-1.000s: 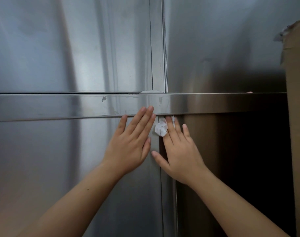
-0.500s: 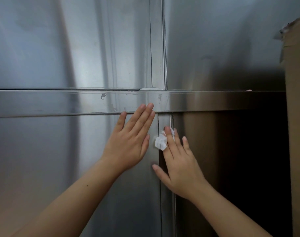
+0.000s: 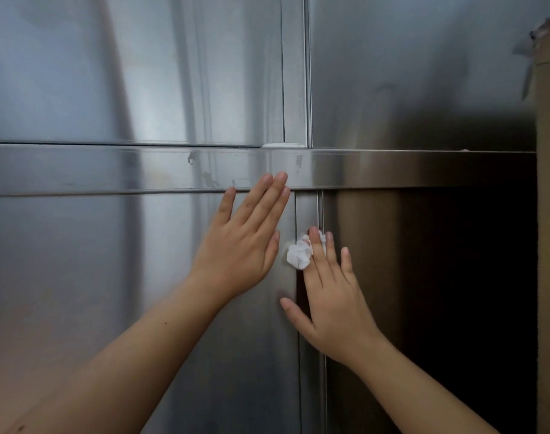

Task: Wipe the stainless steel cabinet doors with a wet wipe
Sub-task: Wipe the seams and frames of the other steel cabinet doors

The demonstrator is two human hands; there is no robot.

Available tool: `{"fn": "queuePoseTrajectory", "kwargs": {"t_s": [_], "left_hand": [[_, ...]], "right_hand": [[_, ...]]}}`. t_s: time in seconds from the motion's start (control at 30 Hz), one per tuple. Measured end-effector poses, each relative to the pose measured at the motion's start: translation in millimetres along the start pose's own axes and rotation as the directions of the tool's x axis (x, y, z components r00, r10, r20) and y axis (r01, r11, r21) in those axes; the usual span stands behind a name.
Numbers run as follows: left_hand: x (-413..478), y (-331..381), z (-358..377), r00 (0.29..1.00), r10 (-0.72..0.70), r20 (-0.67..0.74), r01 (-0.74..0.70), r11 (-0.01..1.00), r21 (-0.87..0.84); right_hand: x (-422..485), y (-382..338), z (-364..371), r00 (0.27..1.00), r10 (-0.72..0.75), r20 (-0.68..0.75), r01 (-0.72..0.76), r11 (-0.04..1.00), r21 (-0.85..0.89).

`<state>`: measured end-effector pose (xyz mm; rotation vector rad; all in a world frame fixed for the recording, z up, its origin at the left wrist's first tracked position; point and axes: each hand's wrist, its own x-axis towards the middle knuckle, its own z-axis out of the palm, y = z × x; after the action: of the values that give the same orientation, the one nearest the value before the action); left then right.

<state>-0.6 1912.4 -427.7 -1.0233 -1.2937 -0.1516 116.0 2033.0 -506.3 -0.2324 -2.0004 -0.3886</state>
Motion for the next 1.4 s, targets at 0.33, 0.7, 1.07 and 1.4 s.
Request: {"fn": "queuePoseTrajectory", "kwargs": {"t_s": [0.33,0.7,1.07,1.4], "left_hand": [[-1.2,0.9,0.4,1.0,-0.003,-0.004,0.003,1.0,-0.008],[-0.9,0.9,0.0,1.0,0.001,0.004,-0.001,1.0,0.003],[-1.2,0.8,-1.2,1.0,-0.002,-0.001,0.002,1.0,0.002],[-1.1,0.1,-0.3,1.0,0.001,-0.011,-0.001,1.0,0.01]], "right_hand": [[-1.9,-1.6,3.6,0.998,-0.019,-0.053,0.016,0.998,-0.056],[35.4,7.2,-9.7,0.998,0.009,-0.068,-0.013,0.998,-0.058],[50.3,8.1,-14.5,0.999,0.014,-0.052,-0.016,0.999,-0.046],[35.7,8.2,-8.1,1.0,-0.013,-0.021,0.013,1.0,-0.01]]}}
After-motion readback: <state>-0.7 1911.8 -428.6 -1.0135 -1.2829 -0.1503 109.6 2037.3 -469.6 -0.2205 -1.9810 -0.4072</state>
